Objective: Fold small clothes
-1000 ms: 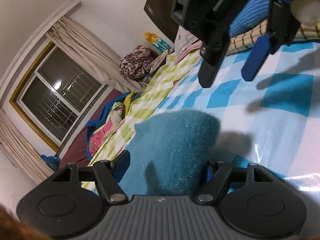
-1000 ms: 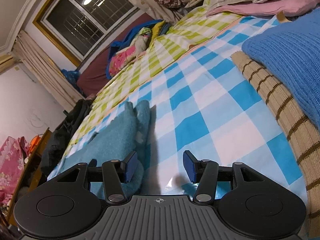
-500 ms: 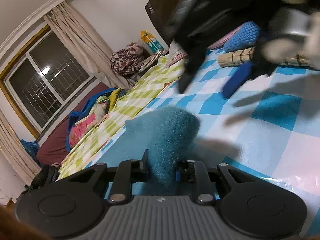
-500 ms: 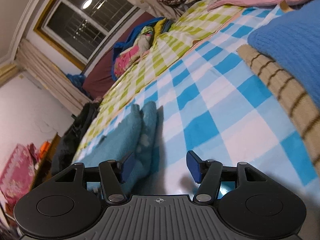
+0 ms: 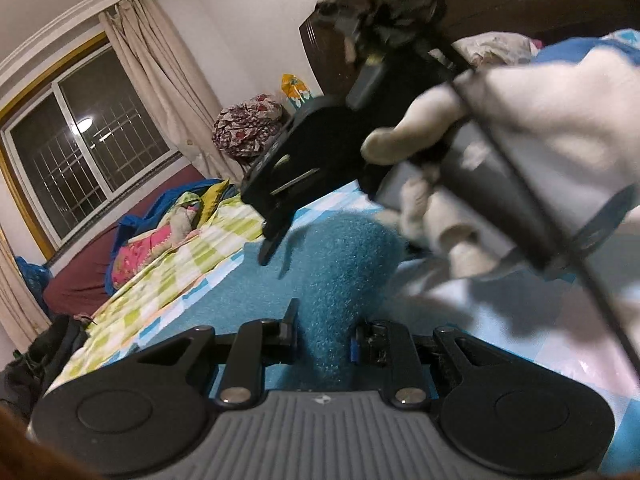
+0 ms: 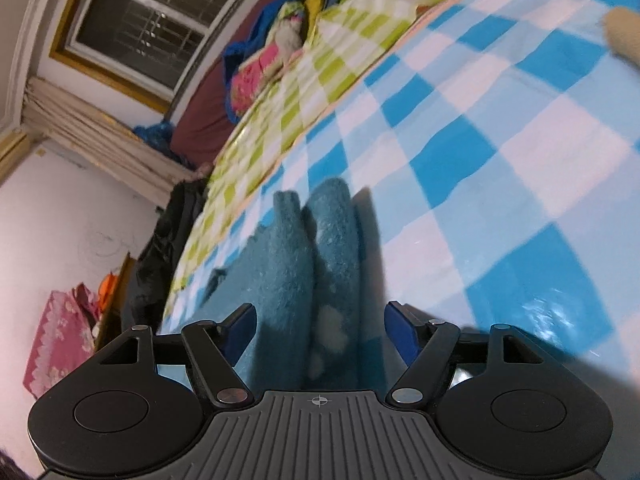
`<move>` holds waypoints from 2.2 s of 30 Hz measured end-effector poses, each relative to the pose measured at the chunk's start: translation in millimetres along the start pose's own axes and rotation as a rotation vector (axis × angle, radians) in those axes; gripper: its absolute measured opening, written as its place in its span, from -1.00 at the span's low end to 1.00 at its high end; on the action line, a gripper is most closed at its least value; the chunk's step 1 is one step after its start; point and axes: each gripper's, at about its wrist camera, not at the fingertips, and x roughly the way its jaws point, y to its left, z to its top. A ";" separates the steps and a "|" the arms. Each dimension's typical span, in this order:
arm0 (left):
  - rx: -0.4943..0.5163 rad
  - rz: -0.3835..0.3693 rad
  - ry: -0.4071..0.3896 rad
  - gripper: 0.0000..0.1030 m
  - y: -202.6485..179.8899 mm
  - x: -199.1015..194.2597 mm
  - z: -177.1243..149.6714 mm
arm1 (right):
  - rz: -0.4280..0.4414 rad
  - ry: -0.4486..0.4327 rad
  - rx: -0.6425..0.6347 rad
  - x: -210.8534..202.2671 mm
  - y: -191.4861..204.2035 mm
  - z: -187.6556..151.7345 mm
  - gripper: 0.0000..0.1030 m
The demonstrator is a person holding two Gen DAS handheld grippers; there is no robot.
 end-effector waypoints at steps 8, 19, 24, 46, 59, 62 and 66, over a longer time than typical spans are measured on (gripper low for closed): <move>-0.031 -0.023 -0.016 -0.48 10.0 -5.3 -2.4 | 0.071 0.047 -0.002 27.7 1.1 15.5 0.35; -0.061 -0.071 -0.020 -0.50 3.8 -28.7 1.3 | 0.087 -0.029 0.054 -8.4 -8.2 -10.0 -0.52; -0.155 -0.127 -0.060 -0.50 10.6 -50.4 11.9 | 0.079 -0.063 0.059 -43.2 -2.1 -14.4 -0.53; -0.309 -0.246 -0.083 -0.50 37.5 -91.7 7.9 | 0.052 -0.017 0.061 -100.4 4.5 -50.3 0.24; -0.293 -0.270 -0.060 -0.50 32.7 -78.3 9.3 | 0.084 0.040 0.143 -96.8 -12.1 -56.4 0.37; -0.296 -0.276 -0.056 -0.50 31.4 -75.5 7.5 | 0.059 0.030 0.157 -96.1 -15.9 -58.9 0.37; -0.294 -0.277 -0.056 -0.50 32.1 -72.3 7.6 | 0.058 -0.002 0.195 -91.6 -22.0 -56.1 -0.08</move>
